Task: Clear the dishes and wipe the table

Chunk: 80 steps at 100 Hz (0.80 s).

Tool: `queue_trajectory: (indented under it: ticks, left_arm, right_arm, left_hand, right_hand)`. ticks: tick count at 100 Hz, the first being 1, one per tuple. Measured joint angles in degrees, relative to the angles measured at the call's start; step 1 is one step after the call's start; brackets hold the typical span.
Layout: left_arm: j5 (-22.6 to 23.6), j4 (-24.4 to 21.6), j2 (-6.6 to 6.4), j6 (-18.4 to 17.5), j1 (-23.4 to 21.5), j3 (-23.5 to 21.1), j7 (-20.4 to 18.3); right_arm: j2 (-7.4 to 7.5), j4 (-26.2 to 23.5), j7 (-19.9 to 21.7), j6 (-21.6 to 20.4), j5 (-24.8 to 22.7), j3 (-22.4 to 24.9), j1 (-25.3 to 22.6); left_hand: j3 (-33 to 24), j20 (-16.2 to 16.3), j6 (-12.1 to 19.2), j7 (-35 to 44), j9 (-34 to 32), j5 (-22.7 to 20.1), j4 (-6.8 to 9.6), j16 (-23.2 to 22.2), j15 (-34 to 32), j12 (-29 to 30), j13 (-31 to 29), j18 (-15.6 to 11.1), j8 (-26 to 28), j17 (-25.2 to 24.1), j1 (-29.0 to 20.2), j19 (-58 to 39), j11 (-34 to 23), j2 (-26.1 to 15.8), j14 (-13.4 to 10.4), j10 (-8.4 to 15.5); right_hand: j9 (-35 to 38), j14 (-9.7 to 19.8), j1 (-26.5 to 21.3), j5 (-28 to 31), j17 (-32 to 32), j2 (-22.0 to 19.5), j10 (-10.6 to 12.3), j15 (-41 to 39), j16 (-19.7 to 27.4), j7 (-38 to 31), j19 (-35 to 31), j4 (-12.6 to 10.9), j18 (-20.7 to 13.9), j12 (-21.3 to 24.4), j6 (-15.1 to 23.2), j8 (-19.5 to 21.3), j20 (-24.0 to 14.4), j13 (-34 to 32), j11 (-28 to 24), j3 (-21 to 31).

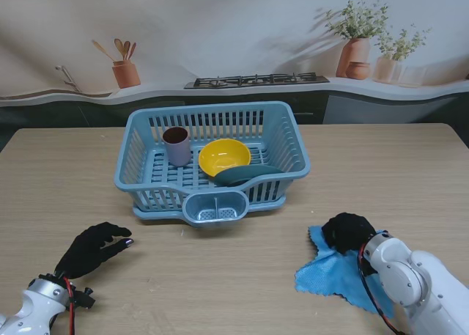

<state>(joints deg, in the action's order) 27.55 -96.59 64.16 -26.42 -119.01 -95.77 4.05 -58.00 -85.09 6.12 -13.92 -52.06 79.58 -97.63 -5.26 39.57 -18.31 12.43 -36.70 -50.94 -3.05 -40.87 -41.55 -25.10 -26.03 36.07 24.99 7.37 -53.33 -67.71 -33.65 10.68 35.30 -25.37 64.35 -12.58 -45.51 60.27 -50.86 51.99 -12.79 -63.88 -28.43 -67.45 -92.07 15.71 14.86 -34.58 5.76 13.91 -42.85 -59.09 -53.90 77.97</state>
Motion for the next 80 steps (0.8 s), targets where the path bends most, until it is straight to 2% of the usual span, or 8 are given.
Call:
queue_trajectory:
  ticks: [14,32,53,67,80]
  left_arm:
    - [0.00,-0.01,0.01,-0.01,-0.06,0.00,0.03]
    - [0.08,-0.01,0.07,-0.21,-0.18,-0.02,0.57]
    - [0.45,-0.01,0.17,-0.35,-0.33,-0.10,1.11]
    - [0.50,-0.01,0.20,-0.44,-0.45,-0.15,1.24]
    - [0.50,-0.04,0.22,-0.45,-0.54,-0.21,1.25]
  right_arm:
    - [-0.24,3.67,-1.69,1.60,-1.32,-3.86,5.13]
    - [-0.68,10.15,-6.57,6.08,-2.73,-9.32,12.16]
    - [-1.13,16.32,-9.91,8.53,-4.71,-12.38,17.81]
    - [-1.21,17.65,-10.70,8.94,-7.04,-11.42,18.41]
    - [-1.30,16.67,-10.33,8.15,-9.37,-6.90,15.99]
  left_hand:
    - [0.00,-0.01,0.00,0.00,0.00,0.00,0.00,0.00,0.00,0.00,0.00,0.00,0.00,0.00,0.01,0.00,0.00,0.00,0.00,0.01]
    - [0.00,-0.01,0.00,0.00,0.00,0.00,0.00,0.00,0.00,0.00,-0.01,-0.01,0.00,0.00,0.01,0.00,0.00,0.00,0.00,0.02]
    - [0.00,-0.01,0.00,0.00,0.00,0.00,0.00,0.00,0.00,0.00,-0.01,-0.01,0.00,0.00,0.01,0.00,0.00,0.00,0.00,0.03]
    - [0.00,-0.01,0.00,0.00,0.00,0.00,0.00,0.00,0.00,0.00,-0.01,-0.01,0.00,0.00,0.01,0.00,0.00,0.00,0.00,0.05]
    - [0.00,-0.01,0.00,0.00,0.00,0.00,0.00,0.00,0.00,0.00,-0.01,-0.01,0.00,0.00,0.01,0.00,0.00,0.00,0.00,0.07]
  right_hand:
    - [-0.10,0.04,0.02,0.18,0.03,0.00,0.27,0.00,0.06,-0.31,0.02,0.00,-0.15,0.12,0.65,0.56,0.00,0.00,0.46,-0.12]
    - [-0.10,0.21,0.03,0.69,0.03,0.03,0.63,0.04,0.26,-1.18,0.19,0.60,-0.47,0.36,1.43,0.98,0.00,0.00,1.81,-0.07]
    - [-0.10,0.41,-0.12,0.41,0.03,-0.12,1.28,0.14,0.72,-0.70,0.44,0.60,-0.78,3.07,1.43,0.78,-0.01,0.00,4.45,-0.76]
    - [-0.44,1.00,-0.15,0.06,0.03,-0.27,2.17,0.15,0.75,0.60,0.75,0.60,-1.41,4.68,1.04,0.23,0.00,0.00,7.35,-0.78]
    - [-0.52,1.10,-0.81,0.02,0.03,-0.94,2.69,0.15,0.79,2.42,0.83,0.60,-1.51,6.23,-0.86,-0.60,-0.01,0.00,10.31,-0.78]
